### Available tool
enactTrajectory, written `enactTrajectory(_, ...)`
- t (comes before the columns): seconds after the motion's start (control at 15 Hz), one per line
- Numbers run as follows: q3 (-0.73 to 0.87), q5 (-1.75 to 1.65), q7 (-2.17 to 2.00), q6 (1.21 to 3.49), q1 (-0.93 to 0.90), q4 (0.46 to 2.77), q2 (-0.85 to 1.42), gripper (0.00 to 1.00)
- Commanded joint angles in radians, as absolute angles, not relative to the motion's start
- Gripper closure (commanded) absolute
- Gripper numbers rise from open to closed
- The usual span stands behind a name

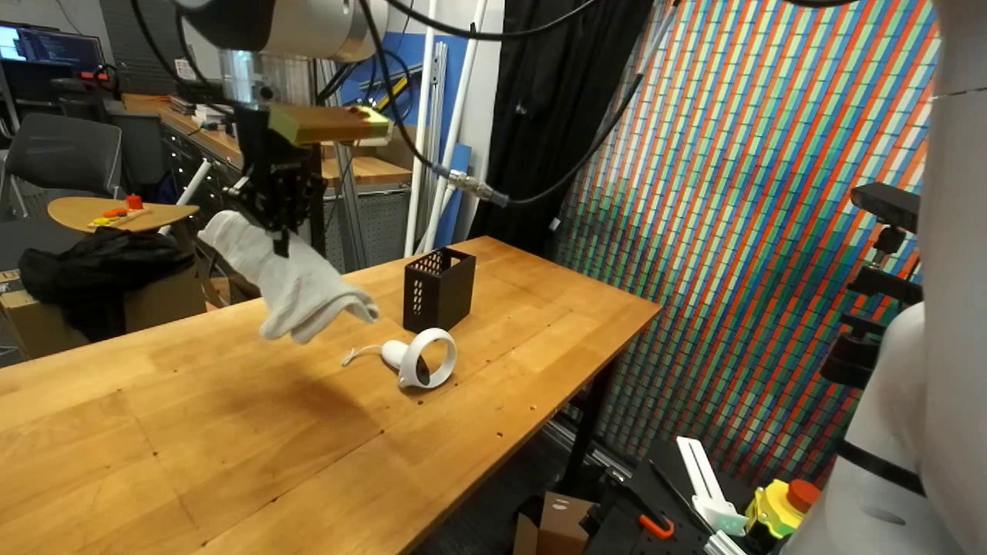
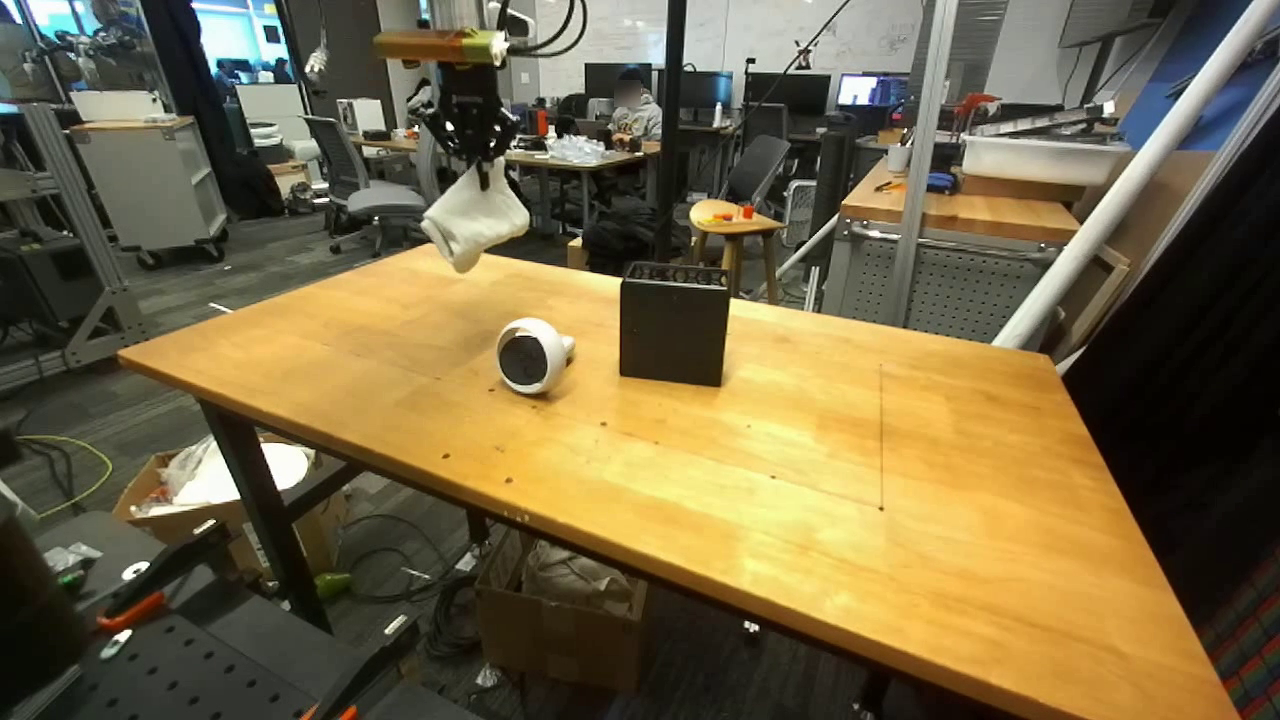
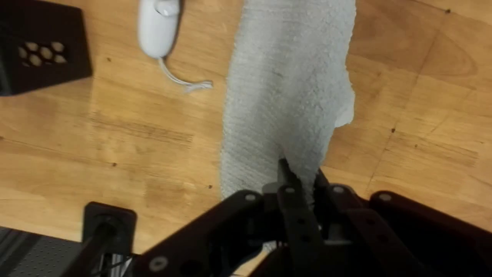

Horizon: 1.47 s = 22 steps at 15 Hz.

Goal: Pick up the towel and put it in the black object

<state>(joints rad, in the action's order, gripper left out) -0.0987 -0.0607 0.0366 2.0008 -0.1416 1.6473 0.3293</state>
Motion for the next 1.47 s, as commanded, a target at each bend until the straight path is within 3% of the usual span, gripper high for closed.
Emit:
enactTrajectory(0.0,-0.063,-0.092,0.126,1.923,-0.081,1.747,0.164,0.97)
enactTrajectory(0.53,0.019,-0.076,0.344,1.833,0.047,1.759,0.063,0.97)
enactTrajectory(1.4,0.053,-0.055,0.616,1.746,0.125,1.581,0.227,0.97)
